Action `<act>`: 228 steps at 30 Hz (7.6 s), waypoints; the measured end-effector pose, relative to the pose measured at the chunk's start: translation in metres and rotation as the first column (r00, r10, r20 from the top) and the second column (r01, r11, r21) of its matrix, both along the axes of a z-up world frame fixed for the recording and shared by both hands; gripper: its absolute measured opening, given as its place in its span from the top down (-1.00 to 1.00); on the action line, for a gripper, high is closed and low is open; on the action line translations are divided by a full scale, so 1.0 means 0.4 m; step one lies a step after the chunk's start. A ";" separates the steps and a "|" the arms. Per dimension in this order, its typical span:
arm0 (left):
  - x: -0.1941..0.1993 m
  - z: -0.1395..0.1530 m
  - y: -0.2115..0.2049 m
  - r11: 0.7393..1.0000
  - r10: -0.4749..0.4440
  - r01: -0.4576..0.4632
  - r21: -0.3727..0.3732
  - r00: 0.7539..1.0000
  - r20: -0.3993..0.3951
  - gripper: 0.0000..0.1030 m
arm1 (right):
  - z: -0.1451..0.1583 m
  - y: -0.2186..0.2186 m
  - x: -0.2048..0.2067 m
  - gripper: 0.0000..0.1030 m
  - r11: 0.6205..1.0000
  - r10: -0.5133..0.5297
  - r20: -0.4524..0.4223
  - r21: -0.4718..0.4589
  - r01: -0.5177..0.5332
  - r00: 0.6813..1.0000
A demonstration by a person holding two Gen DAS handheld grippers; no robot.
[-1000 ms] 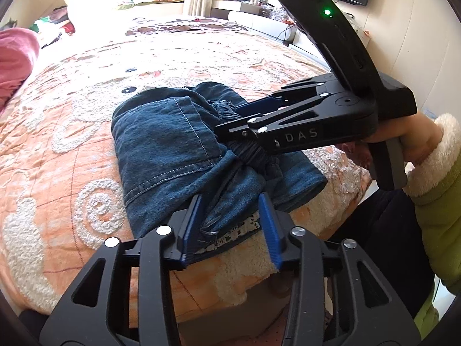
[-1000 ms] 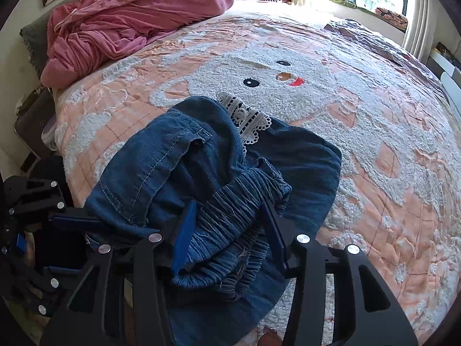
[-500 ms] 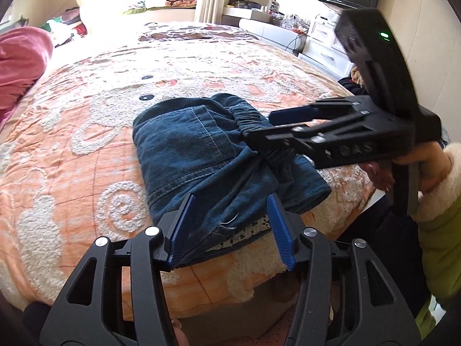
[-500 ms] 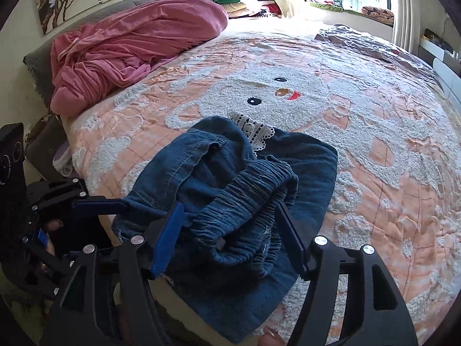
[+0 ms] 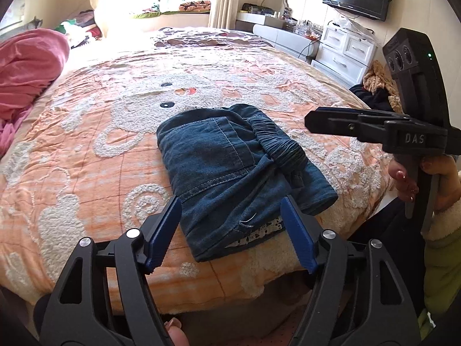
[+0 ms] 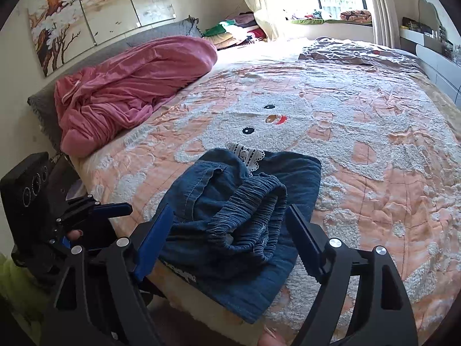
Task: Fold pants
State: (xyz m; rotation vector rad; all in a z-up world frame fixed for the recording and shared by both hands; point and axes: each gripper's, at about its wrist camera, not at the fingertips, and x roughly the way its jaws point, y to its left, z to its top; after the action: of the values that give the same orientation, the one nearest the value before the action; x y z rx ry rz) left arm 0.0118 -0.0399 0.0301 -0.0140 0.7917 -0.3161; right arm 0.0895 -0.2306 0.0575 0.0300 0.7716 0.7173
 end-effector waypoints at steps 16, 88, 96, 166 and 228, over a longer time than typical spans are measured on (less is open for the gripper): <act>0.006 0.024 0.005 0.998 0.054 -0.054 0.030 0.998 0.008 -0.71 | 0.021 -0.092 -0.021 -0.79 0.992 -0.116 0.037 0.045 0.114 0.993; 0.224 -0.148 0.071 0.991 0.087 -0.102 -0.082 0.981 -0.171 -0.84 | -0.210 -0.058 0.214 -0.32 0.977 -0.164 -0.388 0.065 0.204 0.907; 0.240 -0.154 0.064 0.991 0.082 -0.099 -0.092 0.981 -0.173 -0.84 | -0.221 -0.020 0.269 -0.22 0.982 -0.103 -0.405 0.105 0.158 0.909; 0.045 -0.105 0.122 0.958 0.279 -0.284 -0.032 0.953 -0.116 -0.81 | -0.134 0.021 -0.042 -0.91 0.932 -0.320 0.019 -0.173 0.319 0.947; 0.062 -0.081 0.164 0.941 0.326 -0.334 -0.060 0.939 -0.105 -0.81 | -0.155 -0.012 -0.008 -0.91 0.907 -0.371 0.001 -0.214 0.363 0.929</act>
State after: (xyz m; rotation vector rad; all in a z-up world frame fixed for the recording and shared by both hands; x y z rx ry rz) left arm 0.0368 0.0255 -0.0024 -0.2337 0.8541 -0.0261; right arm 0.0863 -0.2354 -0.0045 -0.0032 0.8480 0.2738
